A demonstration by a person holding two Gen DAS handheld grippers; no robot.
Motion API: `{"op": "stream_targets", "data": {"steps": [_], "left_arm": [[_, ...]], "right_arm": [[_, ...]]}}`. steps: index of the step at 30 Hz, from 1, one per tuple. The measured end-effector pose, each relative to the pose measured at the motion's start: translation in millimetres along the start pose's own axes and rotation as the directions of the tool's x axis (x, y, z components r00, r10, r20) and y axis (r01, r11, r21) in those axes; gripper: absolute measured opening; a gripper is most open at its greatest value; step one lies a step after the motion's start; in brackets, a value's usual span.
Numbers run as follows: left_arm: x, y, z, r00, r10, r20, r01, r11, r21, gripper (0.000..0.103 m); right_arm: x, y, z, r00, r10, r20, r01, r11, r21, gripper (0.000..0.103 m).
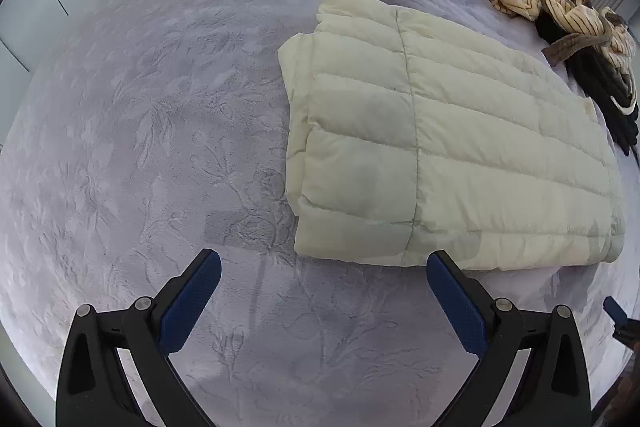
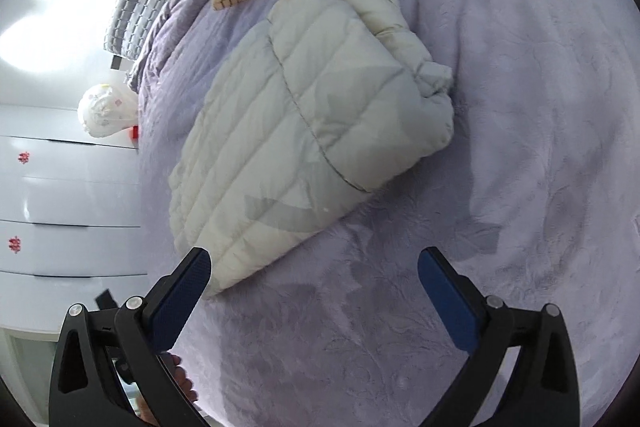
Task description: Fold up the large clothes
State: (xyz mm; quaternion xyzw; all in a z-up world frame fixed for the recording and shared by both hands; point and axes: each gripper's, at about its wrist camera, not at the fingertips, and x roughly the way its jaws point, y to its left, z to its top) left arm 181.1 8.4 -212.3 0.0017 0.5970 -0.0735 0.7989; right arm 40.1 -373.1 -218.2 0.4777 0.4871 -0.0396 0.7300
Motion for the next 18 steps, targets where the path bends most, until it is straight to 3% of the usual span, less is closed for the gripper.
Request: {"op": "stream_targets", "data": {"steps": [7,10,13,18], "left_arm": [[10.3,4.7,2.2,0.999,-0.038,-0.034,0.037,0.999,-0.034,0.103],[17.9,13.0,1.3,0.993,-0.108,-0.052,0.103,0.990,-0.092,0.103],[27.6,21.9,1.0,0.979,-0.186,-0.078,0.171,0.971,-0.164,0.103],[47.8,30.3,-3.3,0.927,-0.367,-0.081,0.328,0.894,-0.306,0.103]], "right_arm": [[7.9,-12.2,-2.3,1.000,-0.026,-0.002,0.026,0.999,0.036,0.103],[15.3,-20.3,-2.2,0.999,-0.020,-0.038,0.023,0.997,0.070,0.103],[22.0,-27.3,-1.9,0.999,0.003,-0.051,0.002,0.994,0.113,0.103],[34.5,-35.0,-0.2,0.995,0.098,-0.022,-0.093,0.980,0.177,0.103]]}}
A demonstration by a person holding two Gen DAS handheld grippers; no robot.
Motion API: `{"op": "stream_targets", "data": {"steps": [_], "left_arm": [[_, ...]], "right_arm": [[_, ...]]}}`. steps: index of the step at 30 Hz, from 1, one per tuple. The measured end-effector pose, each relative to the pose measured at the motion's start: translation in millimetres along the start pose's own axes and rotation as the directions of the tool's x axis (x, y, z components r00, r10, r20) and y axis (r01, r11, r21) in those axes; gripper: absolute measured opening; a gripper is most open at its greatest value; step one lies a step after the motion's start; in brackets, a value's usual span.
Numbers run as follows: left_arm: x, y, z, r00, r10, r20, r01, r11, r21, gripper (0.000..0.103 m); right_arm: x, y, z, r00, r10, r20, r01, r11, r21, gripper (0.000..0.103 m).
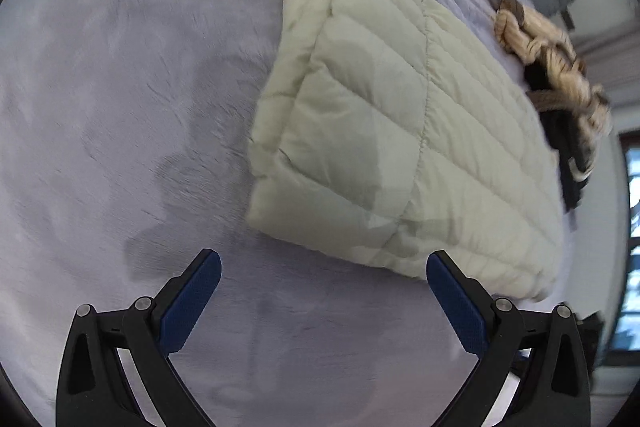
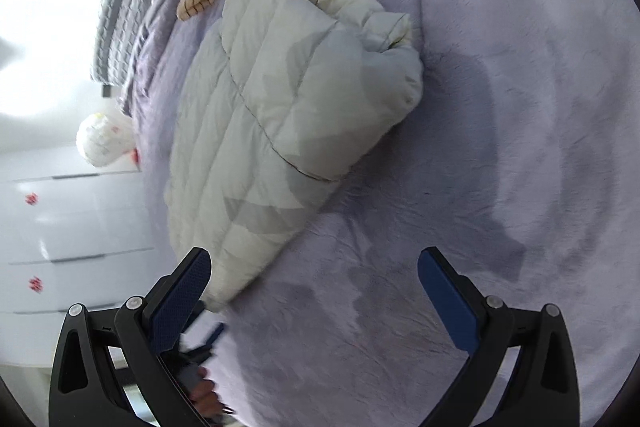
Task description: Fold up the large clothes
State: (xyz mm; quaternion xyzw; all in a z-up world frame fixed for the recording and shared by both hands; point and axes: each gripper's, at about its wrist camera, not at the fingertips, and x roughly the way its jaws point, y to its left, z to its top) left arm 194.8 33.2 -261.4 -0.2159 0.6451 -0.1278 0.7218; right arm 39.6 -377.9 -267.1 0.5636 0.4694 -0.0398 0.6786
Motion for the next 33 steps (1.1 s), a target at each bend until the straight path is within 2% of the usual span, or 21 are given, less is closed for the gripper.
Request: {"op": "stream_targets", "data": {"steps": [2,6,13,20,21,23,24,25,26,27,28,30,33], "left_arm": [[6.2,0.0,0.8,1.000,-0.030,0.005,0.030,0.999,-0.026,0.103],[18.6,-8.0,7.4,0.999,0.000,0.047,0.002,0.999,-0.034,0.103],[25.5,-10.8,34.3,0.994,-0.014,0.112,0.022,0.997,-0.074,0.103],[23.7,-10.4,51.2,0.985,0.005,0.174,0.010,0.996,-0.086,0.102],[22.2,-11.0,52.8,0.983,0.003,0.182,0.013,0.996,-0.085,0.101],[18.3,-8.6,54.9,0.984,-0.002,0.180,0.017,0.996,-0.083,0.076],[18.0,-8.6,57.1,0.986,-0.012,0.169,0.025,0.997,-0.077,0.070],[15.0,-6.9,56.1,0.985,-0.011,0.170,0.023,0.997,-0.069,0.056],[13.0,-7.5,56.7,0.985,-0.011,0.171,0.021,0.998,-0.058,0.047],[10.6,-10.1,58.1,0.985,-0.017,0.170,0.024,0.999,-0.037,0.042],[8.4,-11.8,58.5,0.985,-0.022,0.170,0.026,0.999,-0.022,0.036],[1.4,-17.6,57.8,0.984,-0.028,0.174,0.025,0.999,0.021,0.034],[-10.5,-28.4,55.0,0.982,-0.034,0.184,0.020,0.996,0.081,0.032]], "right_arm": [[6.9,-0.9,2.0,0.999,0.047,0.002,-0.047,0.999,0.020,0.103],[26.8,1.6,10.8,0.994,0.108,0.001,-0.108,0.993,0.045,0.103],[56.7,10.2,34.5,0.973,0.227,0.034,-0.229,0.970,0.088,0.103],[76.3,7.1,45.0,0.968,0.248,0.032,-0.250,0.962,0.108,0.103],[76.8,6.3,45.2,0.967,0.252,0.036,-0.254,0.960,0.116,0.103],[75.2,2.6,44.8,0.964,0.263,0.047,-0.267,0.953,0.144,0.101],[74.5,0.0,44.1,0.962,0.268,0.055,-0.273,0.948,0.162,0.094],[73.4,-3.9,42.6,0.961,0.270,0.062,-0.277,0.944,0.181,0.086],[72.7,-8.0,40.9,0.961,0.268,0.062,-0.275,0.940,0.199,0.064],[74.3,-12.8,40.0,0.959,0.279,0.058,-0.284,0.932,0.226,0.051],[75.5,-17.3,38.9,0.952,0.300,0.060,-0.305,0.919,0.249,0.048],[74.4,-20.6,37.2,0.942,0.330,0.067,-0.335,0.904,0.264,0.037],[69.8,-19.6,31.3,0.930,0.360,0.074,-0.367,0.895,0.255,0.032]]}}
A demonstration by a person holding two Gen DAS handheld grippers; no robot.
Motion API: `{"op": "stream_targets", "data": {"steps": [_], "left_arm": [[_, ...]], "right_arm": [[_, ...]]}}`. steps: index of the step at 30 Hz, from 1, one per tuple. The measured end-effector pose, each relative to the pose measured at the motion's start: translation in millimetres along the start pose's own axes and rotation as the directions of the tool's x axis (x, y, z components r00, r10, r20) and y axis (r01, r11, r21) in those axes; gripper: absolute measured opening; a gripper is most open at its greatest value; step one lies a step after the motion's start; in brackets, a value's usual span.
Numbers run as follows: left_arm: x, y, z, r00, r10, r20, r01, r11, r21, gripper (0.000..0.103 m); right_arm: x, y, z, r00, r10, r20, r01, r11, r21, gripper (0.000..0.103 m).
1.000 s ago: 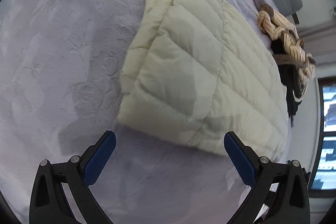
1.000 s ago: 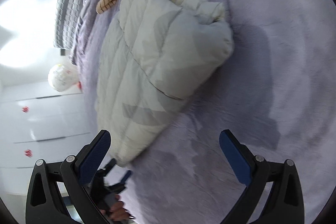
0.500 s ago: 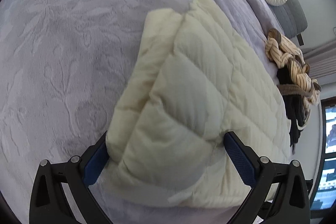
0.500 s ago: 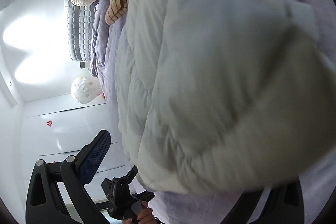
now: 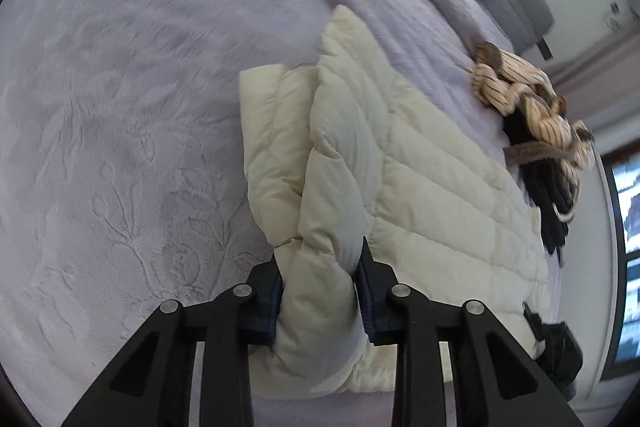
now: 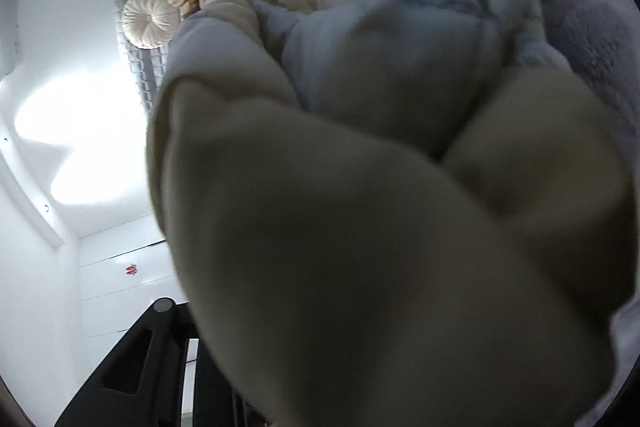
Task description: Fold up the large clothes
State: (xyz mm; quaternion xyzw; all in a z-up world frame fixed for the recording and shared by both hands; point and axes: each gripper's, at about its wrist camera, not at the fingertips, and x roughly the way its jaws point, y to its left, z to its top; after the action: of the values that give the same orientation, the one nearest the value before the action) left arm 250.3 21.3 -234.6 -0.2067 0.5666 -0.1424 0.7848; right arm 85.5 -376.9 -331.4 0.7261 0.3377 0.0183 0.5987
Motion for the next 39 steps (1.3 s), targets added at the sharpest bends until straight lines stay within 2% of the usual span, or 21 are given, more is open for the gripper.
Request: {"op": "stream_targets", "data": {"steps": [6,12,19,25,28,31,33,35,36,37,38,39], "left_arm": [[-24.2,-6.5,-10.0,1.000,0.005,-0.007,-0.005,0.999,0.043,0.032],[-50.7,3.0,-36.3,0.999,0.018,-0.041,-0.014,0.995,0.095,0.032],[-68.6,23.3,-71.3,0.994,0.036,-0.099,-0.025,0.994,0.106,0.032],[-80.4,41.1,-103.4,0.987,0.095,-0.131,-0.077,0.988,0.134,0.032],[-82.9,44.3,-110.2,0.981,0.131,-0.142,-0.110,0.982,0.152,0.032],[-91.3,42.7,-110.4,0.978,0.161,-0.132,-0.140,0.978,0.153,0.032],[-97.8,41.7,-109.7,0.975,0.180,-0.128,-0.158,0.974,0.164,0.032],[-105.3,38.7,-108.9,0.971,0.208,-0.119,-0.183,0.964,0.191,0.033],[-109.6,36.7,-108.5,0.967,0.228,-0.110,-0.202,0.957,0.209,0.033],[-111.3,35.2,-107.5,0.965,0.241,-0.104,-0.214,0.952,0.220,0.037],[-115.5,33.5,-106.6,0.961,0.261,-0.093,-0.233,0.944,0.234,0.059],[-121.1,31.2,-106.1,0.958,0.278,-0.068,-0.254,0.935,0.247,0.069]], "right_arm": [[-16.2,3.4,-18.8,1.000,0.015,-0.027,-0.016,0.999,-0.034,0.032],[-38.7,-0.3,-45.5,0.999,0.007,-0.033,-0.008,1.000,-0.027,0.032],[-74.4,-30.4,-78.8,0.999,-0.015,-0.038,0.016,1.000,0.021,0.032],[-93.5,-51.2,-102.8,0.999,-0.029,-0.020,0.030,0.997,0.073,0.032],[-97.2,-56.4,-109.8,0.997,-0.068,-0.020,0.070,0.993,0.091,0.036],[-98.4,-48.5,-109.1,0.992,-0.121,-0.040,0.124,0.988,0.088,0.047],[-104.1,-39.3,-107.7,0.985,-0.170,-0.038,0.173,0.983,0.059,0.064],[-113.1,-31.0,-107.7,0.974,-0.226,-0.028,0.227,0.973,0.037,0.075],[-119.2,-26.9,-107.4,0.967,-0.254,-0.027,0.255,0.966,0.033,0.076],[-123.7,-24.0,-107.2,0.962,-0.271,-0.029,0.272,0.962,0.031,0.076],[-129.5,-19.8,-106.7,0.956,-0.292,-0.027,0.292,0.956,0.026,0.076],[-137.2,-14.9,-106.1,0.948,-0.319,-0.017,0.319,0.948,0.015,0.076]]}}
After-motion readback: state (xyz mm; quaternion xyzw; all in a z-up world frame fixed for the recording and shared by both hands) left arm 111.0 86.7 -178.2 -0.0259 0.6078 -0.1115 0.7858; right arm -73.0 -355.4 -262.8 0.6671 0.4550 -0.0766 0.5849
